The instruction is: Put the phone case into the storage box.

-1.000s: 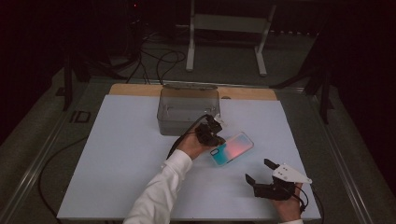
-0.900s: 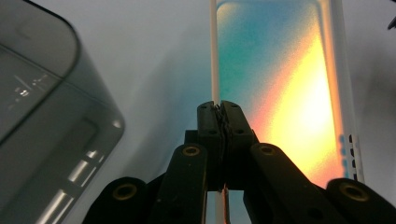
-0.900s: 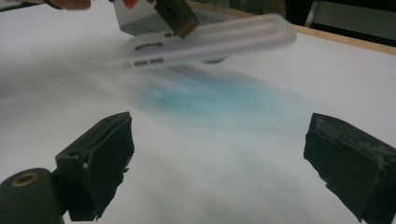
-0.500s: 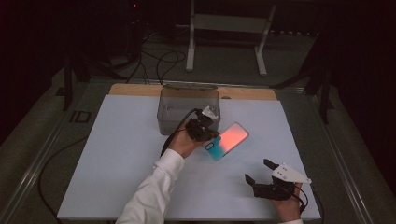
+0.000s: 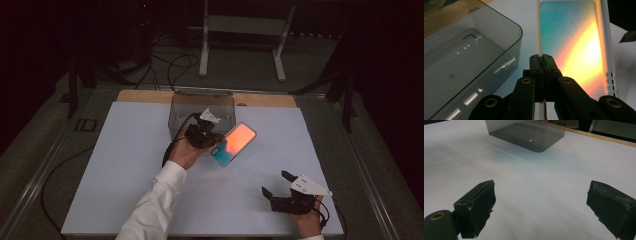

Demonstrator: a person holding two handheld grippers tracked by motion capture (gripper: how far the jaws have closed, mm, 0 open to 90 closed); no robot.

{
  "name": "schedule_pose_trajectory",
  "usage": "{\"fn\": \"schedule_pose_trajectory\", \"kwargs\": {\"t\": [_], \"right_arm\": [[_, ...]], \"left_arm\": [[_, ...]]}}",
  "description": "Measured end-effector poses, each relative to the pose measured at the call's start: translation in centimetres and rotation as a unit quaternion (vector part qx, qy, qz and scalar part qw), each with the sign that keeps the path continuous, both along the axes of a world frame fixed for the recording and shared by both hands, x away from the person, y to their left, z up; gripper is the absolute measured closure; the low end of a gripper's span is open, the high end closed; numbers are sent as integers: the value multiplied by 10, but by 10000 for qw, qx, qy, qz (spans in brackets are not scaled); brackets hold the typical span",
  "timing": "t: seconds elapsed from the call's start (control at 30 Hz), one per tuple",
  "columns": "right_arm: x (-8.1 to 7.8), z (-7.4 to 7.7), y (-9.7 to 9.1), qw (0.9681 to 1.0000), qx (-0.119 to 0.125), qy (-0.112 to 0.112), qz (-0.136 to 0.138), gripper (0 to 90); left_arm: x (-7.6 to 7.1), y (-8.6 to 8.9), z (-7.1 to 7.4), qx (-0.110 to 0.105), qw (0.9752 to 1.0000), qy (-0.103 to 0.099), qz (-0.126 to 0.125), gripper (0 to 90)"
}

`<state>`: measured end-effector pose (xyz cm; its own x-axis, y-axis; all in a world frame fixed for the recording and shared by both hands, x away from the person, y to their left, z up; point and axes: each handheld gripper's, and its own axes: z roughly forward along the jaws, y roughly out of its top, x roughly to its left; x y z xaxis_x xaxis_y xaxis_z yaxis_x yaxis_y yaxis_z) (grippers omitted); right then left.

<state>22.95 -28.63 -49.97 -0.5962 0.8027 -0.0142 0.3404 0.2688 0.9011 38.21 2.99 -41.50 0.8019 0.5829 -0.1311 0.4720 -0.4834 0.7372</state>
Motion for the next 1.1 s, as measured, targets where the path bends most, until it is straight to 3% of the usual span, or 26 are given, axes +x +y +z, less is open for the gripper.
{"fn": "schedule_pose_trajectory", "kwargs": {"t": [0.53, 0.87, 1.1], "right_arm": [[0, -1, 2, 10000, -9, 33, 15, 82], [0, -1, 4, 10000, -47, 48, 25, 82], [0, -1, 5, 10000, -51, 60, 31, 82]], "left_arm": [[-12, 51, 2, -296, 9978, -187, 556, 890], [-24, 85, 0, -415, 9937, -353, 981, 890], [-35, 107, -3, -357, 9906, -494, 1221, 890]]}}
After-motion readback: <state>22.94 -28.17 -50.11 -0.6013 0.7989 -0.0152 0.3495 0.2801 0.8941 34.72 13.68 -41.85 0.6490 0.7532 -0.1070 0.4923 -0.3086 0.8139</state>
